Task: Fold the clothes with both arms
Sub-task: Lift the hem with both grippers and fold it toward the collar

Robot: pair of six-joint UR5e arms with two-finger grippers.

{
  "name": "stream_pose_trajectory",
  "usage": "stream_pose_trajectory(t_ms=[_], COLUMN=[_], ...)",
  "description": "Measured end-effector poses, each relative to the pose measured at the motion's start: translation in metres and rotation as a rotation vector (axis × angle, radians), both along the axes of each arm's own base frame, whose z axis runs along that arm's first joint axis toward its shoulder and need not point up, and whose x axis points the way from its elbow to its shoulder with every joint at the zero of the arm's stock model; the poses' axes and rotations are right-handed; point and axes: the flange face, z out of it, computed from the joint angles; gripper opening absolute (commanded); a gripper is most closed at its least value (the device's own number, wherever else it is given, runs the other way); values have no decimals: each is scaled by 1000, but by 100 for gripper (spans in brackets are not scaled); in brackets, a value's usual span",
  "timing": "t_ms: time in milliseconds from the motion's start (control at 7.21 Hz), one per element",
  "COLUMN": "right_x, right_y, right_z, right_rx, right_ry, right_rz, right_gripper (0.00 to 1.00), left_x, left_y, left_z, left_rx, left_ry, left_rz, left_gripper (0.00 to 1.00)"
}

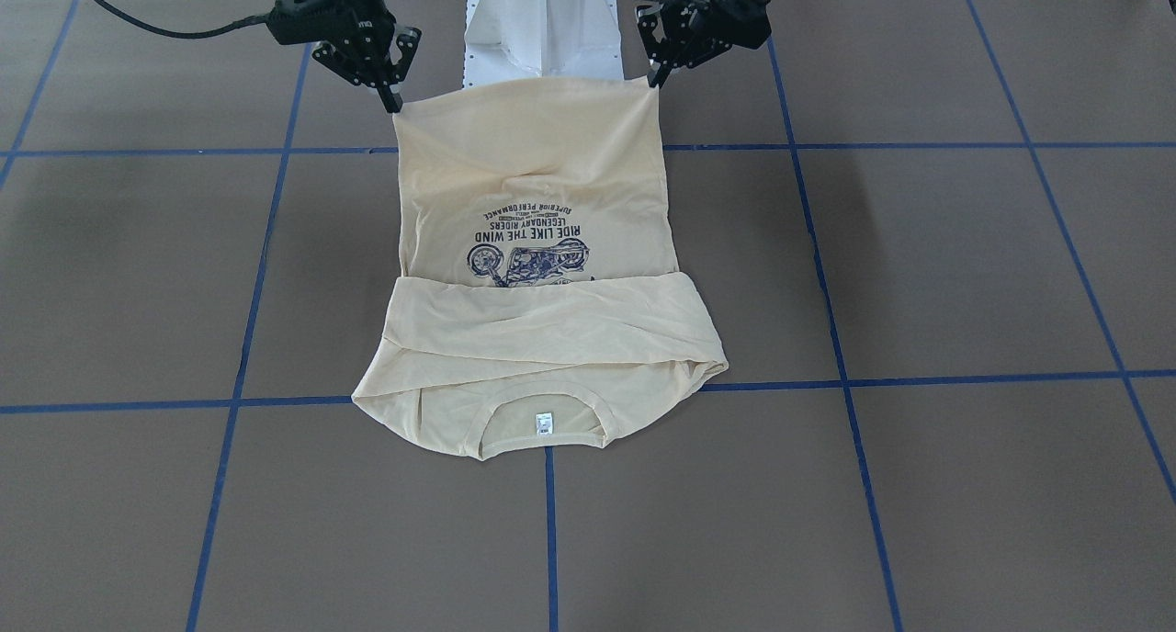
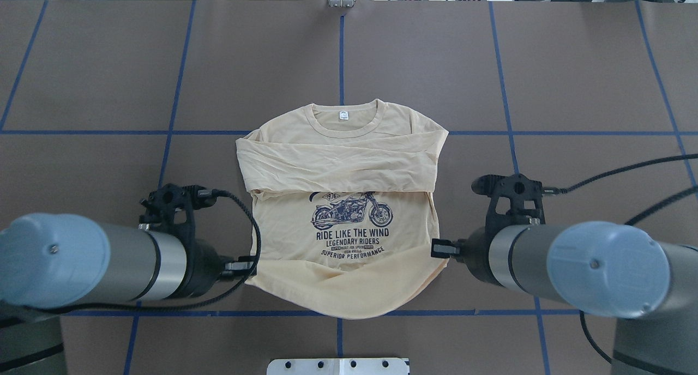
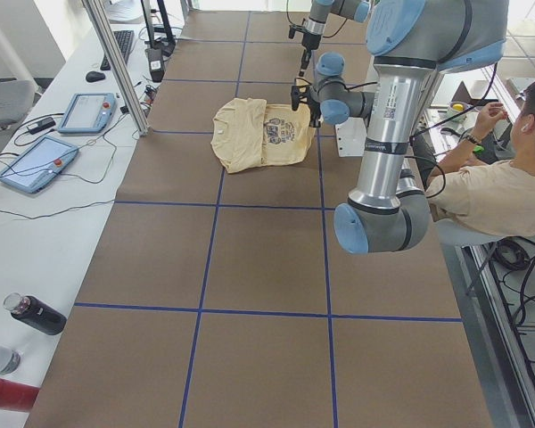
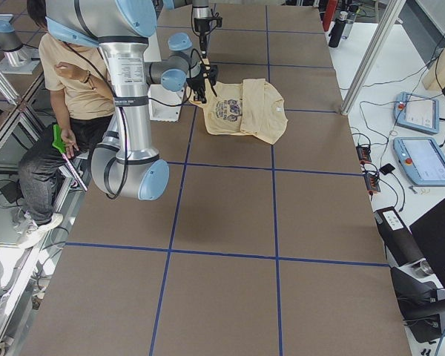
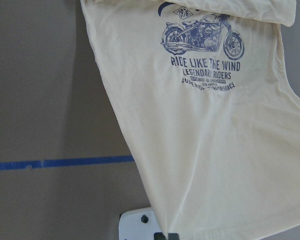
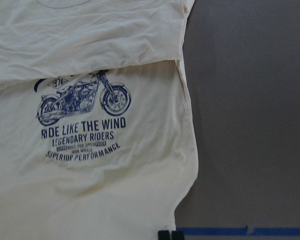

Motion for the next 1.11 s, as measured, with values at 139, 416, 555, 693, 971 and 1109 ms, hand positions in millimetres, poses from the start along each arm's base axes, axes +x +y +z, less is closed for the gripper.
stream_pose_trajectory(t_ms=[139,416,555,693,971,1109], right_x=[0,19,15,4,-6,-12], right_y=[-30,-73,-94,-118,-156,-173], right_z=[-4,-7,-8,-9,-4,-1], right_rx=[31,68,78,81,93,94], right_ry=[11,29,45,67,120,144], right_rz=[33,99,124,145,162,169], right_gripper=[0,0,0,0,0,0], left_x=[11,-6,-21,-31,-22,-11], left_y=[-35,-86,-105,-119,-151,-170], left_z=[1,2,3,5,7,13], left_rx=[24,47,59,66,70,71], left_ry=[-26,-49,-55,-64,-94,-105], left_rz=[-39,-123,-160,-186,-231,-251], left_gripper=[0,0,0,0,0,0])
